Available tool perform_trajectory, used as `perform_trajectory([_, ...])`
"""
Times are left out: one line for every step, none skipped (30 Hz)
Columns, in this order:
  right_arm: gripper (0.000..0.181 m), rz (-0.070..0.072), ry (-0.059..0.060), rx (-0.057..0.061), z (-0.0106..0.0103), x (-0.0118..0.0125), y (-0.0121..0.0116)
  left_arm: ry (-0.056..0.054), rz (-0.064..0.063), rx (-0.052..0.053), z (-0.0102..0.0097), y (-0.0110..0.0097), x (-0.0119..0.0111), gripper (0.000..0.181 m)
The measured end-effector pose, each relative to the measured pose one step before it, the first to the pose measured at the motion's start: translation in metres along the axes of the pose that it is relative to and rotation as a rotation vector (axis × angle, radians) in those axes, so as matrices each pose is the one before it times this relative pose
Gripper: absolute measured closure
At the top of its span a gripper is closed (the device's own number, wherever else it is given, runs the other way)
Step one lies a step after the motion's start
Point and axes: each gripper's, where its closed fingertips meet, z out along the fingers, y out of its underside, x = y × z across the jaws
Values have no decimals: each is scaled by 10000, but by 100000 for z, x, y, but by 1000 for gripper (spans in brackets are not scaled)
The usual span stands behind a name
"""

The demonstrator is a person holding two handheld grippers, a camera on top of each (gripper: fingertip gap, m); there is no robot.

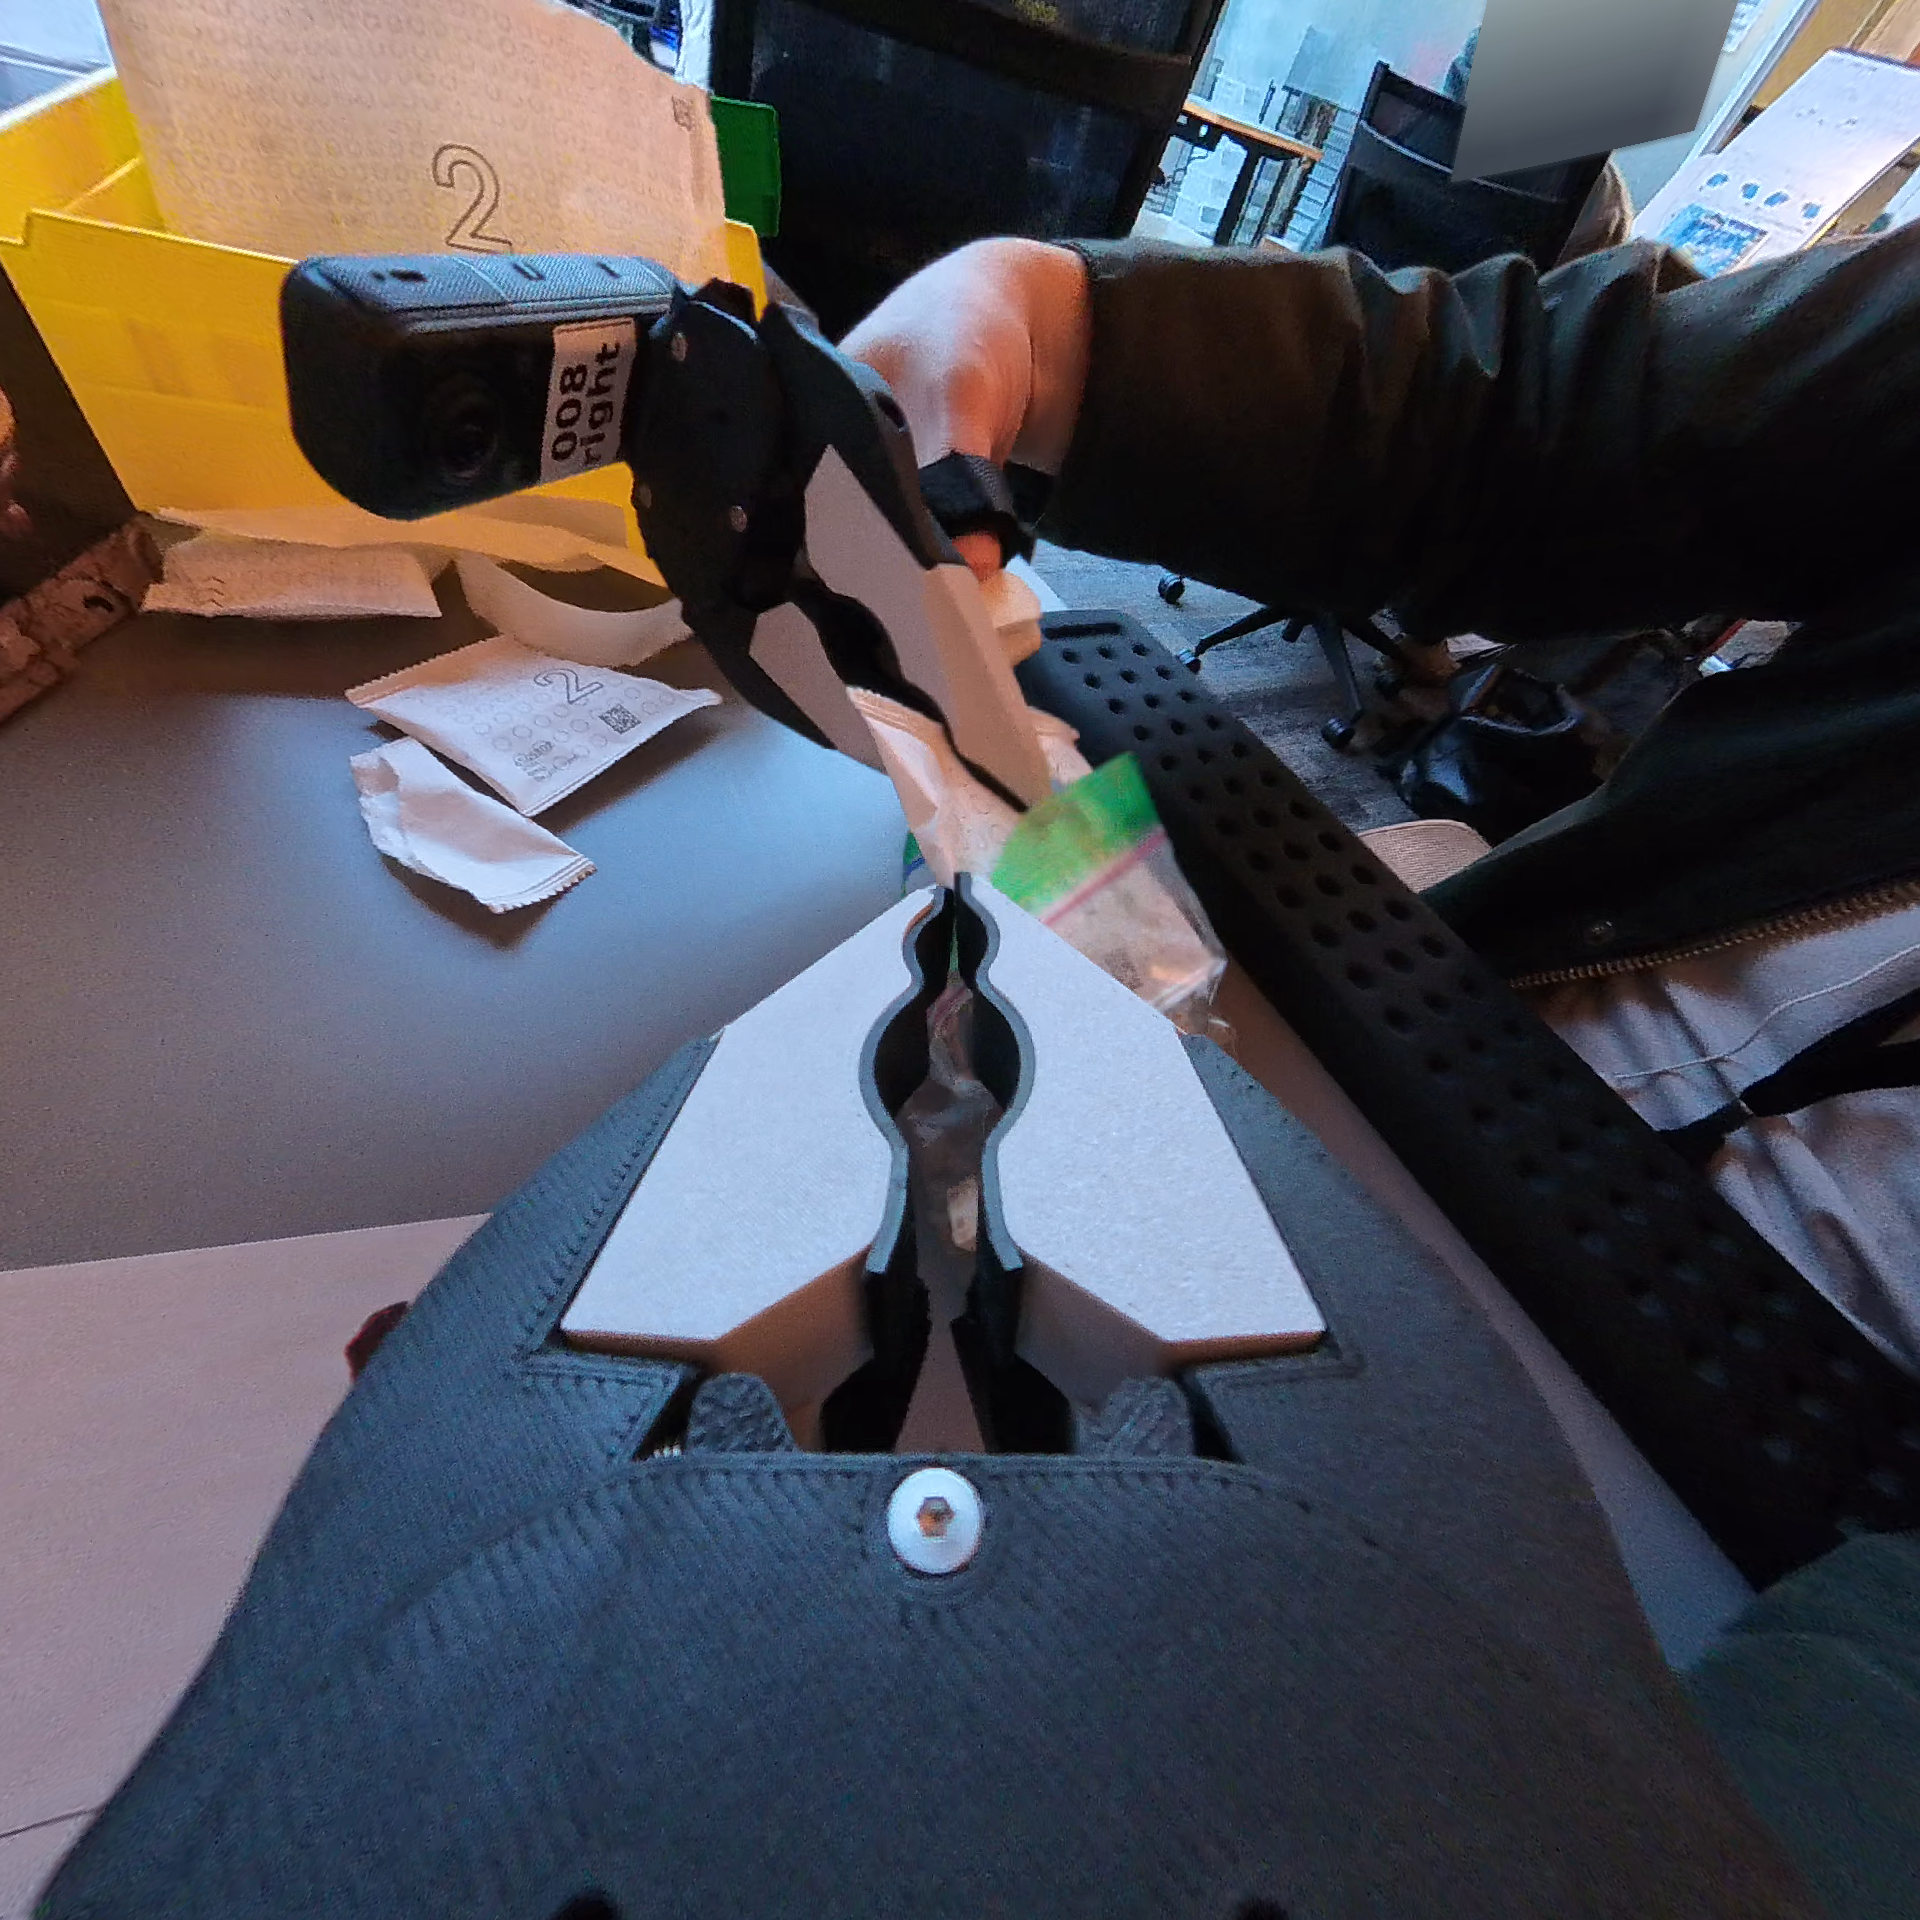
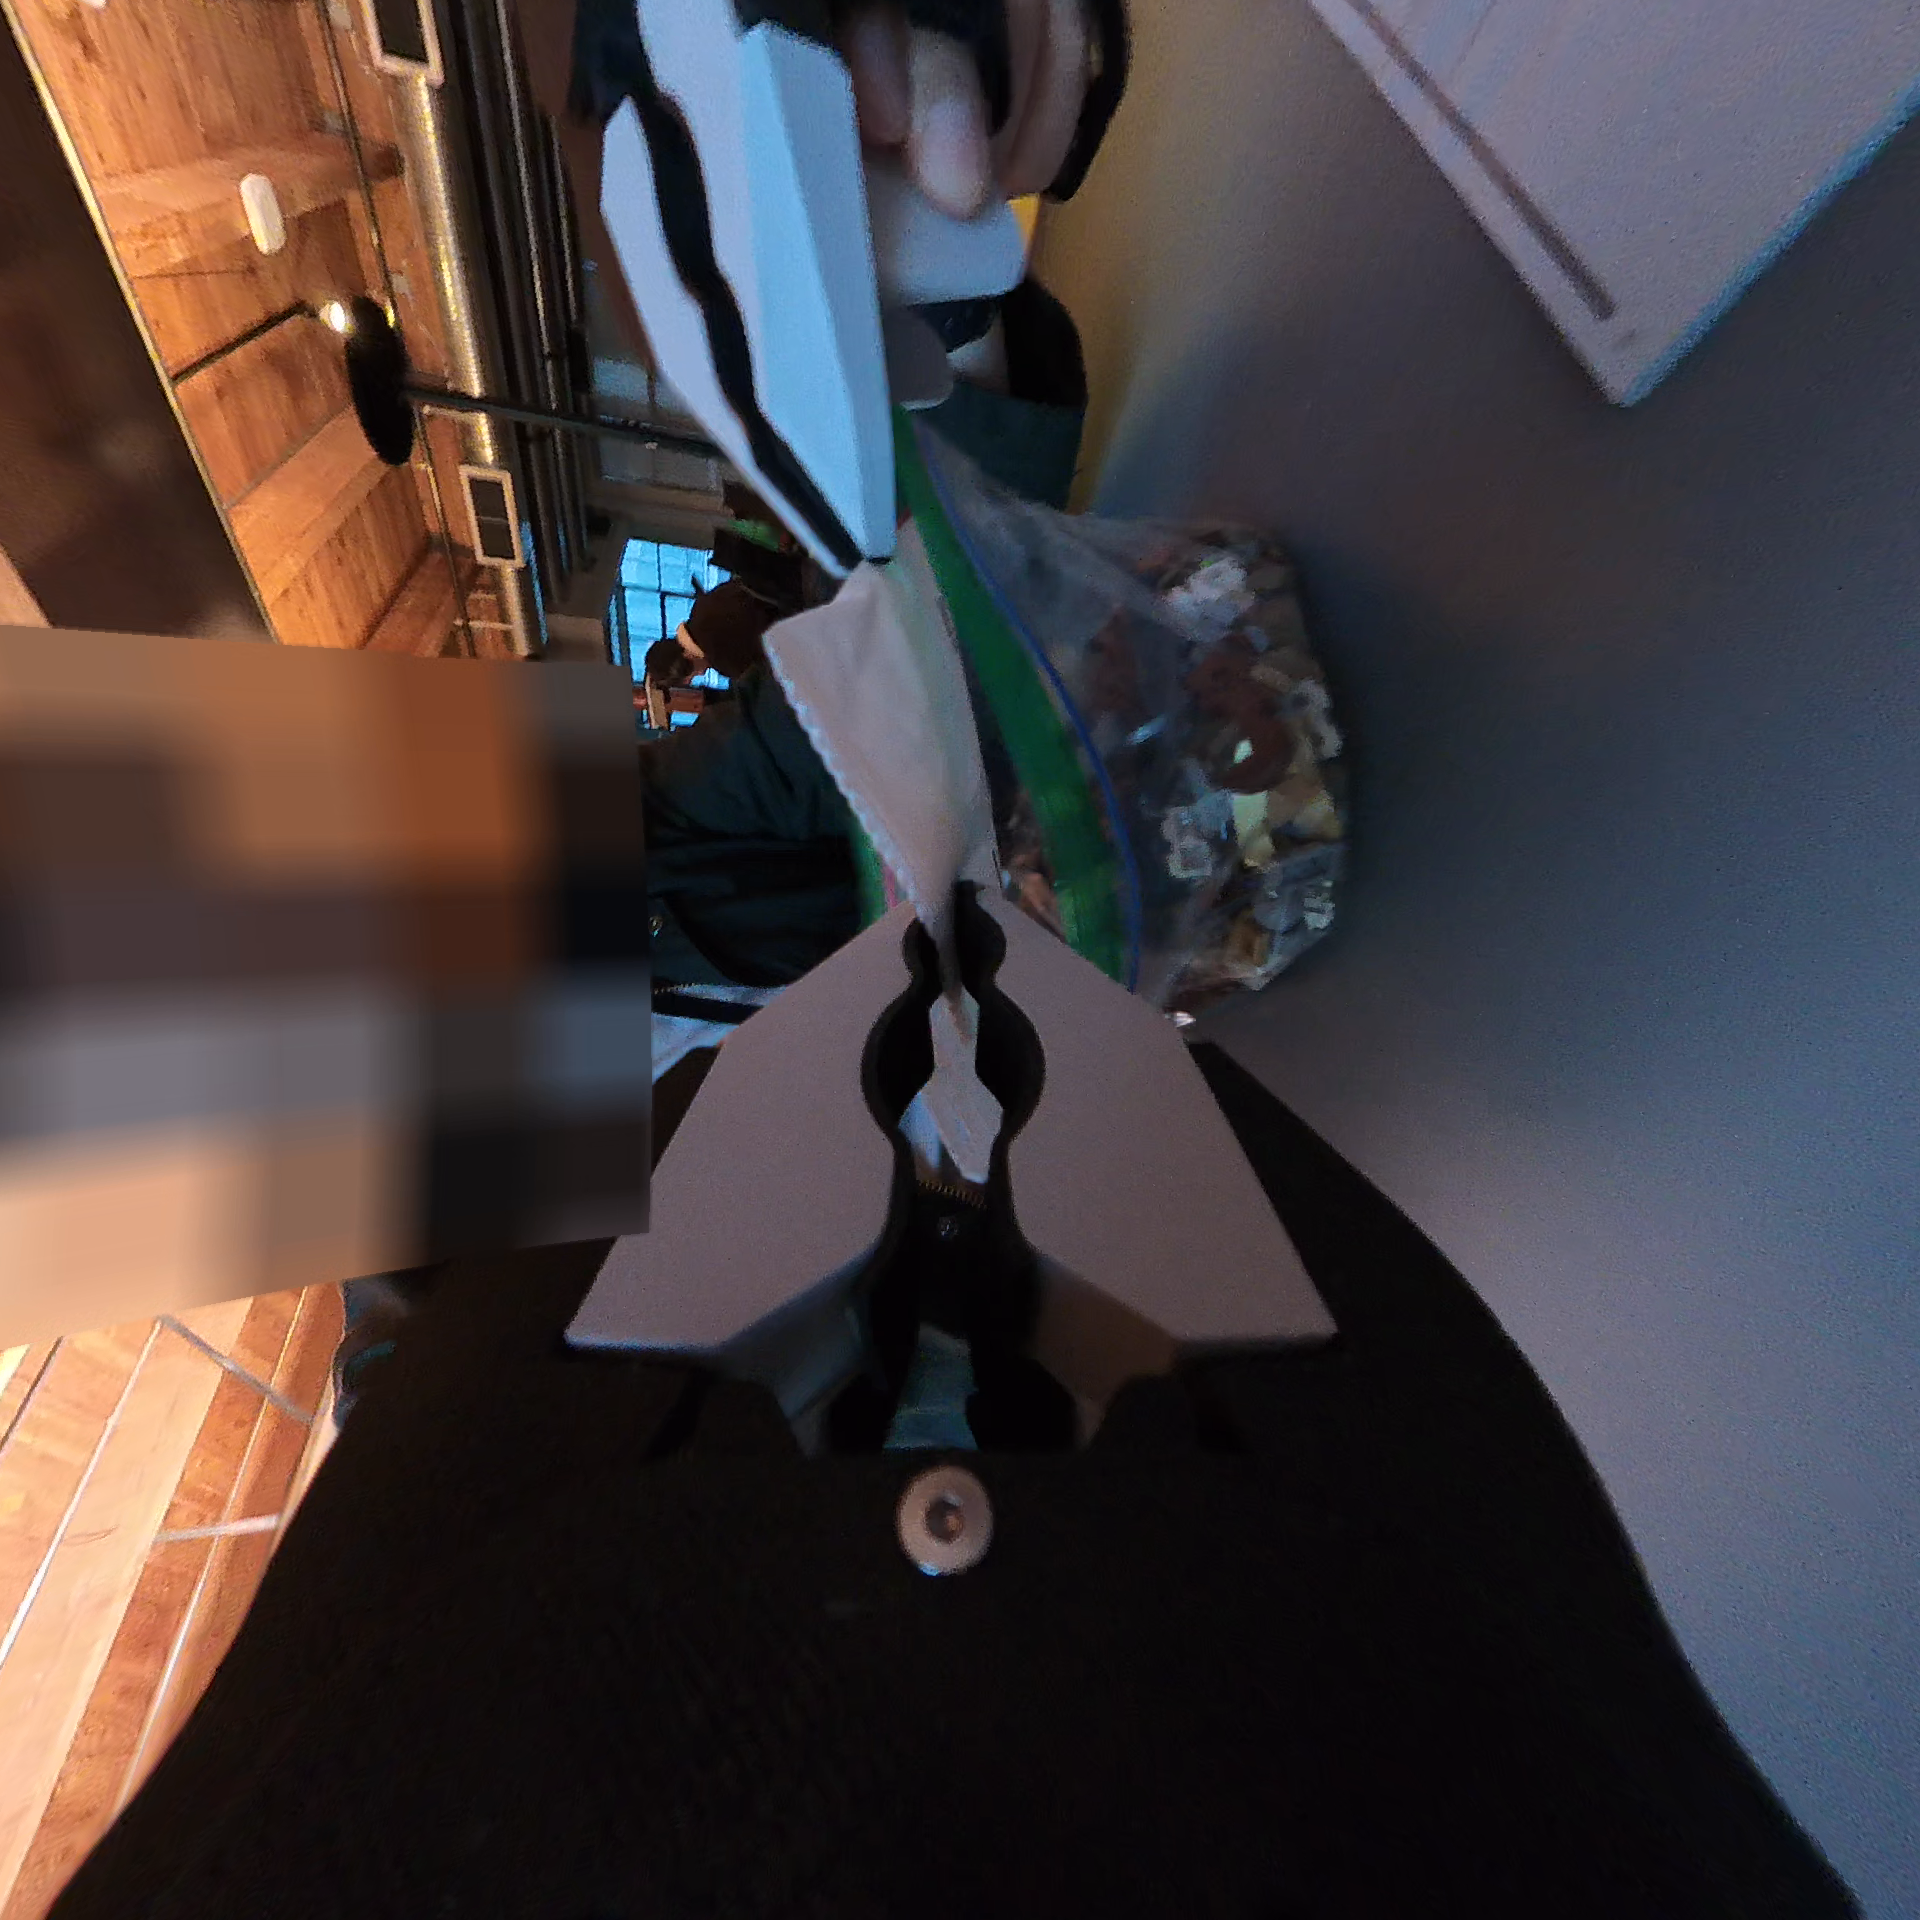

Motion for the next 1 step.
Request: perform_trajectory([181, -21, -39, -168, 251, -172, 325, 130, -94, 25, 27, 27, 127, 181])
